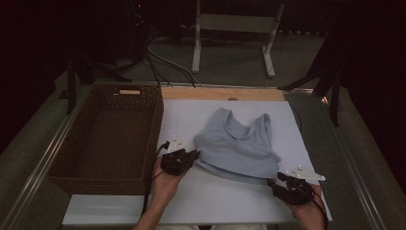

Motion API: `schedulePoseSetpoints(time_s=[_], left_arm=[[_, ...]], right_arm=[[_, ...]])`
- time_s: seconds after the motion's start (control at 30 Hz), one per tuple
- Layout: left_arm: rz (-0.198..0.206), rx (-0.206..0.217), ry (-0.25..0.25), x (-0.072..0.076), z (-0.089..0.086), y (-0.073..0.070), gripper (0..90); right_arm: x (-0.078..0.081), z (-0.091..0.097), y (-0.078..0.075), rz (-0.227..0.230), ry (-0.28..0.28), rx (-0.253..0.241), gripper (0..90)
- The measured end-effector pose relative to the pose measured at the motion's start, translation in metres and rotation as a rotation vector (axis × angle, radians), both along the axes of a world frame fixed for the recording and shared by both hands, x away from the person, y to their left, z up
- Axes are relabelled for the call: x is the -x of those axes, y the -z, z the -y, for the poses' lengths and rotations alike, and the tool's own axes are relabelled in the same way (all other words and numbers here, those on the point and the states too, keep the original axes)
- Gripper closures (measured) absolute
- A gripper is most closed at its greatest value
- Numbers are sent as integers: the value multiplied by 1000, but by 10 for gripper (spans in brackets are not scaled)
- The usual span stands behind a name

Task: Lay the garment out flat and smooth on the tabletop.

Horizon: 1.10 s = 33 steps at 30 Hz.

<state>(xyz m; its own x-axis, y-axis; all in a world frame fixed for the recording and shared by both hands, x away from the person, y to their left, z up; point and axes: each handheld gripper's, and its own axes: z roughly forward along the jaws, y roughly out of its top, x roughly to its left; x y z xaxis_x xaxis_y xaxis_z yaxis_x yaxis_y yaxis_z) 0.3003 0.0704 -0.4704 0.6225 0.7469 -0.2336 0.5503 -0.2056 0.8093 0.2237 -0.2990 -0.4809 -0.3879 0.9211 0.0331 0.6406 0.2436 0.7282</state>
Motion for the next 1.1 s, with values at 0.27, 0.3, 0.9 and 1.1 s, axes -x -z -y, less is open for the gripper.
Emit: schedulePoseSetpoints(time_s=[0.27, 0.3, 0.9, 1.1], left_arm=[[-2, 2, 2, 0, -1, 0, 882], [-3, 2, 2, 0, -1, 0, 882], [-19, 6, 8, 4, -6, 5, 881], [-18, 9, 9, 4, -6, 5, 881]], right_arm=[[-6, 2, 9, -42, 16, 24, 738], [-4, 3, 8, -40, 20, 31, 803], [12, 16, 5, -74, 52, 46, 621], [16, 21, 2, -66, 20, 15, 434]])
